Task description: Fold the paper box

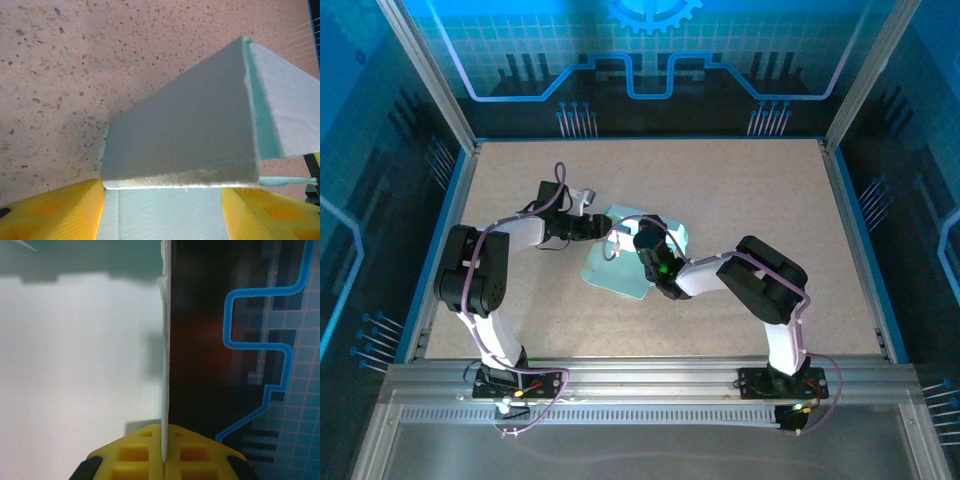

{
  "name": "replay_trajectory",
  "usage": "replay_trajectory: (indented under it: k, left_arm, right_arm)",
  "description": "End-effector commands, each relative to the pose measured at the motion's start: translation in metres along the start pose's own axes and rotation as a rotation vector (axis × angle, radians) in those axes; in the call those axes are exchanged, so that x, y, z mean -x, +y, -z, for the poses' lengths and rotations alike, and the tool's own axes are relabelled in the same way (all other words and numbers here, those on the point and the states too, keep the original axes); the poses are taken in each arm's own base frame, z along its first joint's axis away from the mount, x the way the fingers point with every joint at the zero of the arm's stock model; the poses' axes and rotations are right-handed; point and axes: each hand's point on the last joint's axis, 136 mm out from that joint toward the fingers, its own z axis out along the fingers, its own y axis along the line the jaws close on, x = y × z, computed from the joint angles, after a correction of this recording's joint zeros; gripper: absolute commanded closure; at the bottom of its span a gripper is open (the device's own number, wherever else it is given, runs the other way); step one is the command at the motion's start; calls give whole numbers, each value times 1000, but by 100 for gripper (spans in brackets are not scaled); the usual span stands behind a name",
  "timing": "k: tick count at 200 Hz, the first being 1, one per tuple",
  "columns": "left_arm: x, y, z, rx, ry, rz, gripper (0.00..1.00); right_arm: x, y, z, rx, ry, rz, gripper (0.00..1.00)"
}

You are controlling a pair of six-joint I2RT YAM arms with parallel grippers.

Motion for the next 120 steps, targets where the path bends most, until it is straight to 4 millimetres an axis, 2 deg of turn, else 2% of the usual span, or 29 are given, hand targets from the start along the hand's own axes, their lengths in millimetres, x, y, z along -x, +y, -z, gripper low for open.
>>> replay_trajectory:
  k: [1,59,77,120]
  left_arm:
    - [15,-8,-2,-1,-46,-78,37]
    - [18,-13,-15,43,-73,-175,44]
    - [16,-12,-18,65,-69,-201,51]
    - [12,-4,-19,108,-77,-205,54]
  right_arm:
    - [11,6,6,6,-31,6,100]
    - [15,18,12,82,-63,8,100]
    - [15,20,14,102,-65,3,100]
    - [15,23,15,127,-65,7,100]
